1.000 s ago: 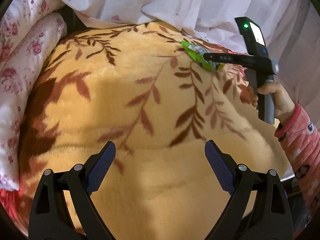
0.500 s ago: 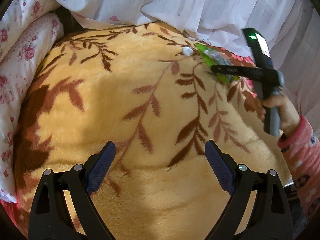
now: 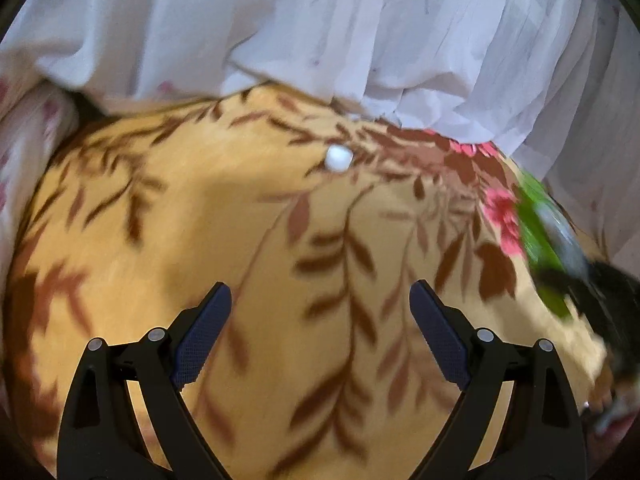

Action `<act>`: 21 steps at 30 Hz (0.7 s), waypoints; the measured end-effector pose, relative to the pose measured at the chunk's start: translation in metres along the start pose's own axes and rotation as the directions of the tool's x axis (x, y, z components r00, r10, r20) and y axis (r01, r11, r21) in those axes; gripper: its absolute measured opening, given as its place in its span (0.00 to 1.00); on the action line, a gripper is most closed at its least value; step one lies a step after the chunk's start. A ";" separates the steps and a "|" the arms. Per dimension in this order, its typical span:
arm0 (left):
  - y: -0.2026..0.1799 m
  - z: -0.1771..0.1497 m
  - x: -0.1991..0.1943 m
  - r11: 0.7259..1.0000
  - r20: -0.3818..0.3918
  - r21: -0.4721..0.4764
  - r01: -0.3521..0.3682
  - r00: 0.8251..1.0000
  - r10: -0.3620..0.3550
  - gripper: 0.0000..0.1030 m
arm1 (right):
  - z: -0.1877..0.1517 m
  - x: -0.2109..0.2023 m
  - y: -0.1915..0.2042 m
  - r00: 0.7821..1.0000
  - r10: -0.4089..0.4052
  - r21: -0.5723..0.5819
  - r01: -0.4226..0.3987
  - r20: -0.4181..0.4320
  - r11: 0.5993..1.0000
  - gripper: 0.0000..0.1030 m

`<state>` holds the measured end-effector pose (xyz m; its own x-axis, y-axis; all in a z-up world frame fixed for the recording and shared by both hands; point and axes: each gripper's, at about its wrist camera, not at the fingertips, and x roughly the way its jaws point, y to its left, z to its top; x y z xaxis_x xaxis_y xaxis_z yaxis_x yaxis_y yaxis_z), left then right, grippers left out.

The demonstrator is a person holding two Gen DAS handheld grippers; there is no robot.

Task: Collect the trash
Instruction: 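Grasp the green snack bag with the right tool, then grasp the white bottle cap with the left tool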

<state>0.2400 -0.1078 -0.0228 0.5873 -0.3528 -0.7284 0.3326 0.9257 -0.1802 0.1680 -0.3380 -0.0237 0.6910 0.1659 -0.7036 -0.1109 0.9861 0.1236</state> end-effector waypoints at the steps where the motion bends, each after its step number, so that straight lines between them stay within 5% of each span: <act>1: -0.003 0.008 0.011 1.000 0.005 0.012 -0.001 1.000 0.001 0.86 | -0.005 -0.006 -0.002 1.000 0.002 0.002 -0.002 0.004 1.000 0.39; 12: -0.012 0.076 0.127 0.997 -0.017 -0.013 -0.073 0.997 0.072 0.86 | -0.033 -0.032 -0.018 0.999 0.030 0.015 -0.031 0.044 0.999 0.40; 21: -0.013 0.102 0.178 0.986 -0.033 0.006 -0.168 0.985 0.168 0.85 | -0.034 -0.017 -0.030 0.997 0.070 0.035 -0.071 0.035 0.997 0.40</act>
<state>0.4154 -0.1969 -0.0827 0.6102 -0.1877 -0.7697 0.2335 0.9710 -0.0517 0.1355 -0.3697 -0.0391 0.7063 0.2339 -0.6682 -0.1346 0.9710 0.1976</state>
